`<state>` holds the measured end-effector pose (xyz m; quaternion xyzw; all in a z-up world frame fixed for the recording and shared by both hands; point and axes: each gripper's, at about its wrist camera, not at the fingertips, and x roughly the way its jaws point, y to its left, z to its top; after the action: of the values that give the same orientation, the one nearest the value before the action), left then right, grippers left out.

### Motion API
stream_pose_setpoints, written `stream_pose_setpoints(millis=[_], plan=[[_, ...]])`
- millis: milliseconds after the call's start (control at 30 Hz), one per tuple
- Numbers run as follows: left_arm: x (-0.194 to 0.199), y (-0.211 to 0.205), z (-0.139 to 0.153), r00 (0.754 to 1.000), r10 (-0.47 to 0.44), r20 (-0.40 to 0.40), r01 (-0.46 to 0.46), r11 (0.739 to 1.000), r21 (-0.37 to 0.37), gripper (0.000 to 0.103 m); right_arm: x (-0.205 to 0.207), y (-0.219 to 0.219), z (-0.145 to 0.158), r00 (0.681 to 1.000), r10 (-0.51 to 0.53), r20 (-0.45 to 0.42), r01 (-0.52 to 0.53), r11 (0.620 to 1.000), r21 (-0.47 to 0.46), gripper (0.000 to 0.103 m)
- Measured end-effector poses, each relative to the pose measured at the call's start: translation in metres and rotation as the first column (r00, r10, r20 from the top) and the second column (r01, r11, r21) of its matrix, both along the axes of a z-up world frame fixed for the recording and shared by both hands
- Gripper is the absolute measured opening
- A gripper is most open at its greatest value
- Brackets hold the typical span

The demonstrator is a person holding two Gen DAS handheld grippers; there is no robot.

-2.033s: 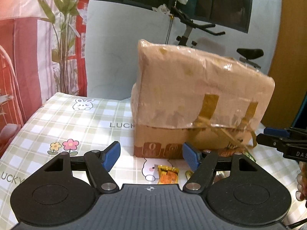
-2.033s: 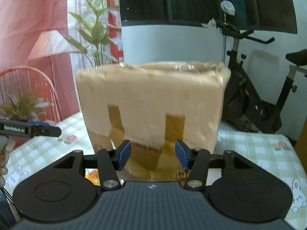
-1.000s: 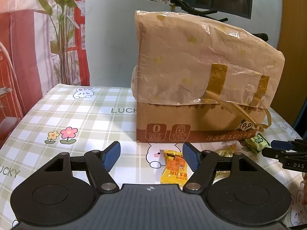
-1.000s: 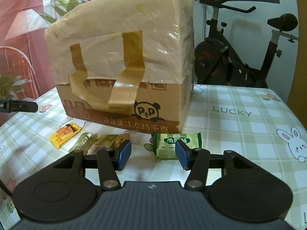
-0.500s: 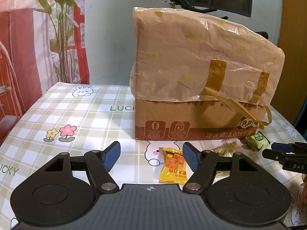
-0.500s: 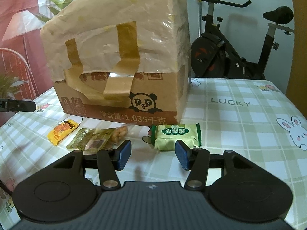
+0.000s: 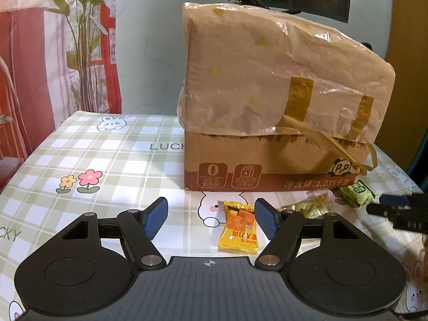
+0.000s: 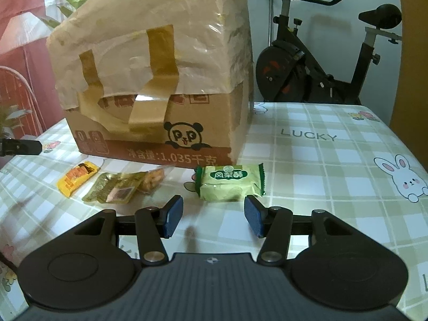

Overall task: Organize snacks
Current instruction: 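Grasp the green pastry packet with the right gripper while the left gripper grasps the yellow candy packet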

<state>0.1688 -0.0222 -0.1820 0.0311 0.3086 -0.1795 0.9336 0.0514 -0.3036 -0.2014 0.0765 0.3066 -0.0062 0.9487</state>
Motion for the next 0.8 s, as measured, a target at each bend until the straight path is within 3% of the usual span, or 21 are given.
stream_pose_setpoints(millis=[100, 200, 333, 500, 600, 733, 800], plan=[[0.0, -0.001, -0.003, 1.0, -0.002, -0.008, 0.002, 1.0, -0.001, 0.074, 0.01, 0.0, 0.005, 1.0, -0.003, -0.001, 0.003, 1.0, -0.024, 0.056], [0.001, -0.003, -0.006, 1.0, -0.007, -0.015, 0.007, 1.0, 0.002, 0.074, 0.029, -0.002, 0.007, 1.0, -0.002, -0.025, 0.001, 0.999, -0.05, 0.072], [0.005, -0.01, -0.013, 0.999, -0.031, -0.035, 0.031, 0.999, 0.015, 0.074, 0.053, -0.005, 0.003, 0.999, -0.008, -0.051, 0.005, 0.998, -0.062, 0.079], [0.014, -0.025, -0.026, 0.996, -0.075, -0.044, 0.077, 0.996, 0.045, 0.074, 0.071, -0.01, -0.01, 0.992, -0.028, -0.121, 0.023, 0.999, -0.042, 0.079], [0.023, -0.035, -0.038, 0.994, -0.088, -0.06, 0.091, 0.994, 0.061, 0.074, 0.067, -0.01, -0.016, 0.994, -0.038, -0.103, 0.034, 0.999, -0.038, 0.08], [0.032, -0.044, -0.052, 0.991, -0.095, -0.096, 0.103, 0.992, 0.073, 0.074, 0.06, -0.008, -0.015, 0.996, -0.024, -0.082, 0.022, 0.999, -0.028, 0.068], [0.033, -0.046, -0.056, 0.991, -0.096, -0.098, 0.104, 0.991, 0.079, 0.074, 0.055, -0.006, -0.015, 0.997, -0.014, -0.081, 0.012, 1.0, -0.024, 0.067]])
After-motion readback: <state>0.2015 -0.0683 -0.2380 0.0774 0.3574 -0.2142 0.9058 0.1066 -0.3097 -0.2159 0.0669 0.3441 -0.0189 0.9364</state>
